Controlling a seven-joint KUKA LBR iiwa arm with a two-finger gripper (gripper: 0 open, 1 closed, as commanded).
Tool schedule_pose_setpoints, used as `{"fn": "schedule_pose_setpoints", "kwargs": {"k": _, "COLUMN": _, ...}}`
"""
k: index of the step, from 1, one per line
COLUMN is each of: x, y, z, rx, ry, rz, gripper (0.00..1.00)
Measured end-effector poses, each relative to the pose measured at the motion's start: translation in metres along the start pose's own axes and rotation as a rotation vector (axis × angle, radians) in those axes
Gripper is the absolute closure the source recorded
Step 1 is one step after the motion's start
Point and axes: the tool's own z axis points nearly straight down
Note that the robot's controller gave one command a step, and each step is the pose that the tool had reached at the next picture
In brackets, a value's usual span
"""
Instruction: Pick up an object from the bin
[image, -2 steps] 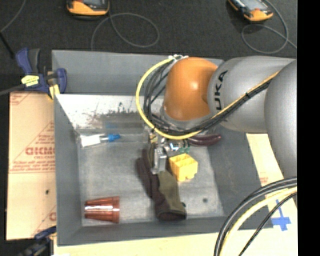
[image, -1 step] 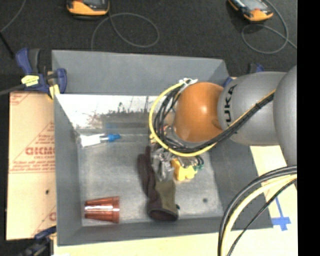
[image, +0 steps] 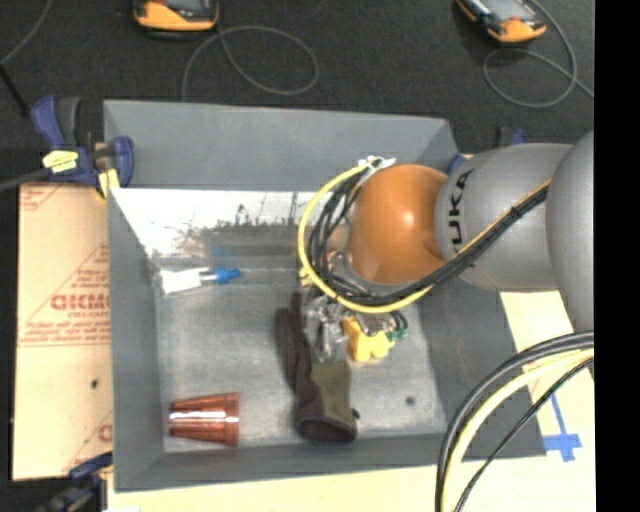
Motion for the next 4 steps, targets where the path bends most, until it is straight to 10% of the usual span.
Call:
{"fn": "schedule_pose_setpoints", "kwargs": {"k": 1, "x": 0.01, "y": -0.001, "z": -0.063, "rx": 0.0, "ry": -0.004, "rz": -0.07, "gripper": 1.0}}
{"fn": "schedule_pose_setpoints", "kwargs": {"k": 4, "x": 0.007, "y": -0.013, "z": -0.11, "rx": 0.0, "ry": -0.007, "rz": -0.059, "gripper": 1.0}}
